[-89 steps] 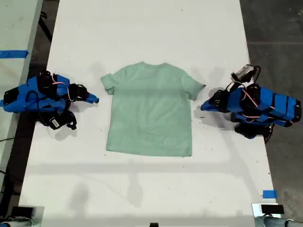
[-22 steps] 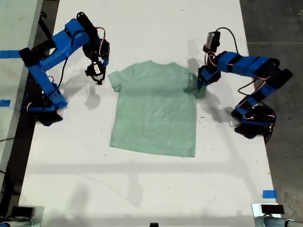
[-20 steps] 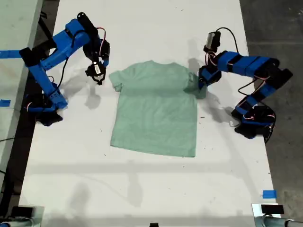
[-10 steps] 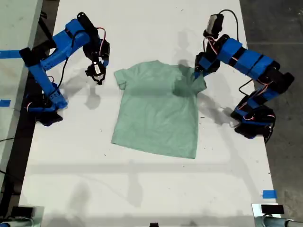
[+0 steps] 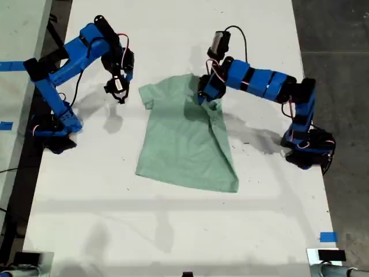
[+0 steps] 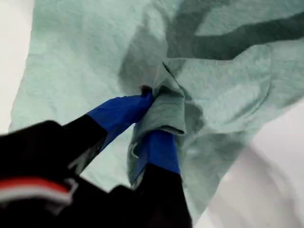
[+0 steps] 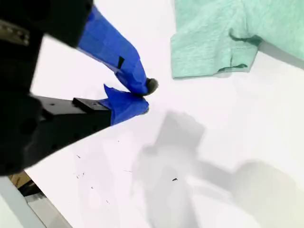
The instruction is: Fold tshirt
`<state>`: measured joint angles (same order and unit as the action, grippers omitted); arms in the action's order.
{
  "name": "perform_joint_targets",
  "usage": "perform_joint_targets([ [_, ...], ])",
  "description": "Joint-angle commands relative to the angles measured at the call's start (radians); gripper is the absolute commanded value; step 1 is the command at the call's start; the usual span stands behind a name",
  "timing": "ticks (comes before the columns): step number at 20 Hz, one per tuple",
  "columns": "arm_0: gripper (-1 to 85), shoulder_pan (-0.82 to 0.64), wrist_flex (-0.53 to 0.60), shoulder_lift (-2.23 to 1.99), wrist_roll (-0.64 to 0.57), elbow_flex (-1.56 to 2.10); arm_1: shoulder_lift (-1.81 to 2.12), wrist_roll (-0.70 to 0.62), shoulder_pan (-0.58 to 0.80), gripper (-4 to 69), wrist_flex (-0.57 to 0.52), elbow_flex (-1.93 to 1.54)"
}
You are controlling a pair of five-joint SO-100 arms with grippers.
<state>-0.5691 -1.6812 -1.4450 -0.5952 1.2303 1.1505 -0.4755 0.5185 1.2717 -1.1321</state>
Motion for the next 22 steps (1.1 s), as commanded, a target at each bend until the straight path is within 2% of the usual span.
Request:
perform_joint_targets([
  [1,0.0,0.025,0.011,-0.008,-0.002,-0.054,-0.071,0.032,-0.023,-2.3,-0.117,0.097],
  [2,0.0,0.028,0.012,-0.006,-0.002,-0.054,-0.107,0.034,-0.021,-2.2,-0.156,0.094],
  [3,0.0,0.028,0.014,-0.006,-0.002,-0.054,-0.144,0.018,-0.023,4.1,-0.175,0.109],
  [4,0.0,0.028,0.014,-0.005,0.000,-0.054,-0.166,0.015,-0.028,15.0,-0.152,0.138],
  [6,0.0,0.028,0.012,0.000,0.000,-0.054,-0.150,0.008,-0.034,26.7,-0.067,0.184],
  [7,0.0,0.028,0.012,0.000,0.002,-0.054,-0.115,-0.014,-0.035,36.3,-0.026,0.192],
  [12,0.0,0.026,0.012,0.002,0.002,-0.057,0.152,-0.048,-0.037,35.5,0.187,0.156],
  [15,0.0,0.026,0.009,0.002,0.002,-0.063,0.344,-0.054,-0.028,34.8,0.282,0.064],
  [17,0.2,0.028,0.009,0.005,0.002,-0.075,0.469,-0.063,-0.023,33.4,0.308,-0.021],
  [18,4.7,0.031,0.008,0.012,-0.005,-0.089,0.522,-0.069,-0.023,32.0,0.310,-0.066],
  [19,14.9,0.035,0.006,0.025,-0.014,-0.107,0.560,-0.066,-0.020,31.4,0.310,-0.110],
  [20,21.1,0.043,0.011,0.037,-0.040,-0.121,0.591,-0.060,-0.020,27.6,0.310,-0.153],
  [21,26.4,0.046,0.006,0.055,-0.049,-0.141,0.612,-0.058,-0.020,24.6,0.305,-0.190],
  [22,29.1,0.048,0.003,0.069,-0.064,-0.153,0.627,-0.057,-0.021,24.5,0.304,-0.218],
])
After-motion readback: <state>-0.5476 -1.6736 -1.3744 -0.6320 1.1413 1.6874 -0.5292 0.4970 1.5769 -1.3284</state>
